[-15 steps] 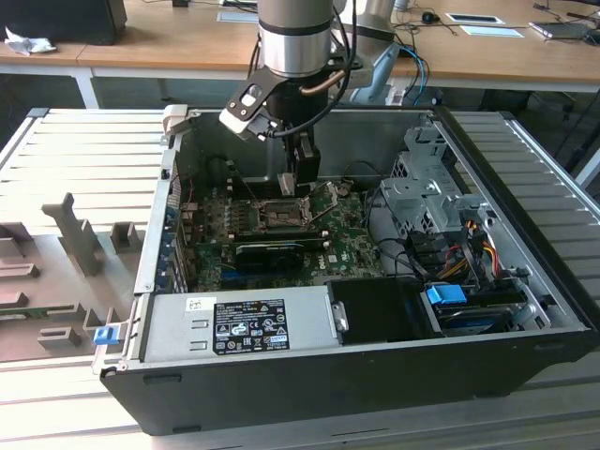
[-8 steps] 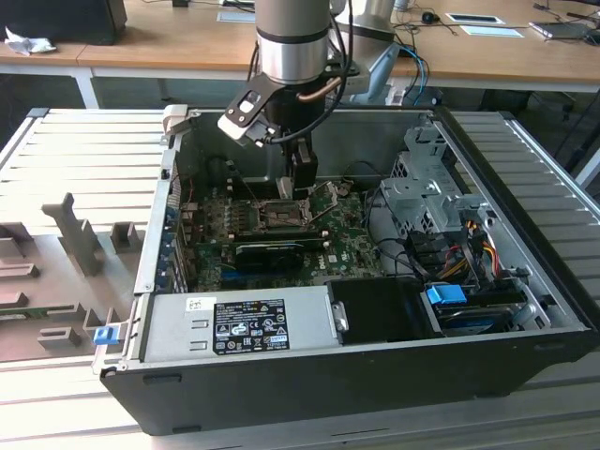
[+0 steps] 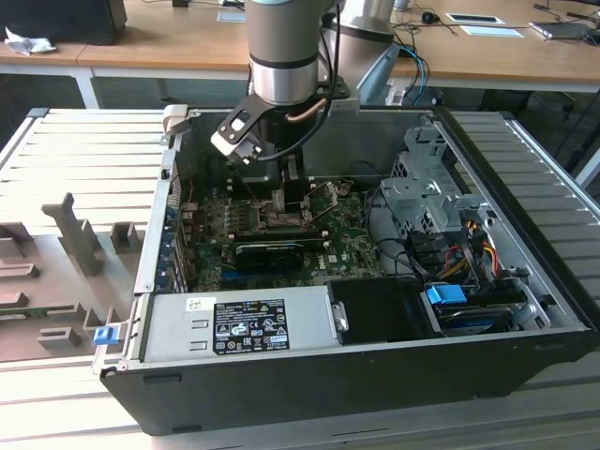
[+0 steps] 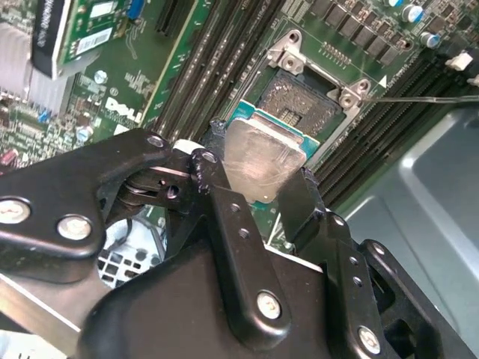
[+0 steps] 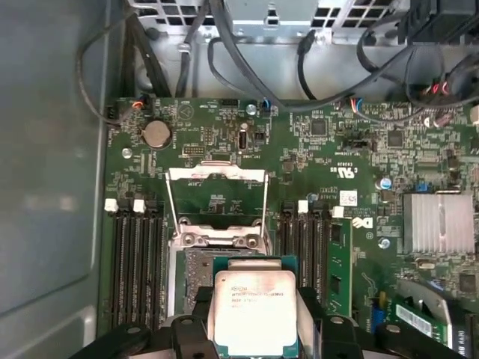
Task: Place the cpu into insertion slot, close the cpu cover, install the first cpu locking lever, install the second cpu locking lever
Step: 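Place the cpu into insertion slot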
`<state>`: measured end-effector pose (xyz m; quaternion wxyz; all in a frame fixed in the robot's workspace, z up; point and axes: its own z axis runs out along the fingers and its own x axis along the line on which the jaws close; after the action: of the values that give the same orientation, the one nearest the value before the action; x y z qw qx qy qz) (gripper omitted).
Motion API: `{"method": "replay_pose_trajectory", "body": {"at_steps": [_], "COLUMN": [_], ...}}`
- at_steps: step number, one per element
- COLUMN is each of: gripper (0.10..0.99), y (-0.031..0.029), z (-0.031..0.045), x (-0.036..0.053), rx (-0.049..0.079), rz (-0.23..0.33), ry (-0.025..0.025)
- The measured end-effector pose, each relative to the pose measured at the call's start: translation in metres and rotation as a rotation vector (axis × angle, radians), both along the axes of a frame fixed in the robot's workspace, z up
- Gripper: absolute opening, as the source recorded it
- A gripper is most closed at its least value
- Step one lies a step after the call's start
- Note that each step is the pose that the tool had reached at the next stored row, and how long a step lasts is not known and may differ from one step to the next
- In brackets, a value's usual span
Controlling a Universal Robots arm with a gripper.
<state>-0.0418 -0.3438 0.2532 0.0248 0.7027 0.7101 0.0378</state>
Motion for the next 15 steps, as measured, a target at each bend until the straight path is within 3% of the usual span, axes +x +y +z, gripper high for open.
{"method": "replay_pose_trajectory", "body": {"at_steps": [6,9,15], "gripper": [0.525,0.525,0.525], "y": [0.0032,0.0061,0.0132], "z": [-0.0161,-0.0194,-0.0297], "x": [-0.0021,-0.0021,-0.0041], "rx": [0.001,0.008,0.008], "rz": [-0.005,-0.005,-0.005], "ry": [-0.0001,-0.0001,-0.0001]}}
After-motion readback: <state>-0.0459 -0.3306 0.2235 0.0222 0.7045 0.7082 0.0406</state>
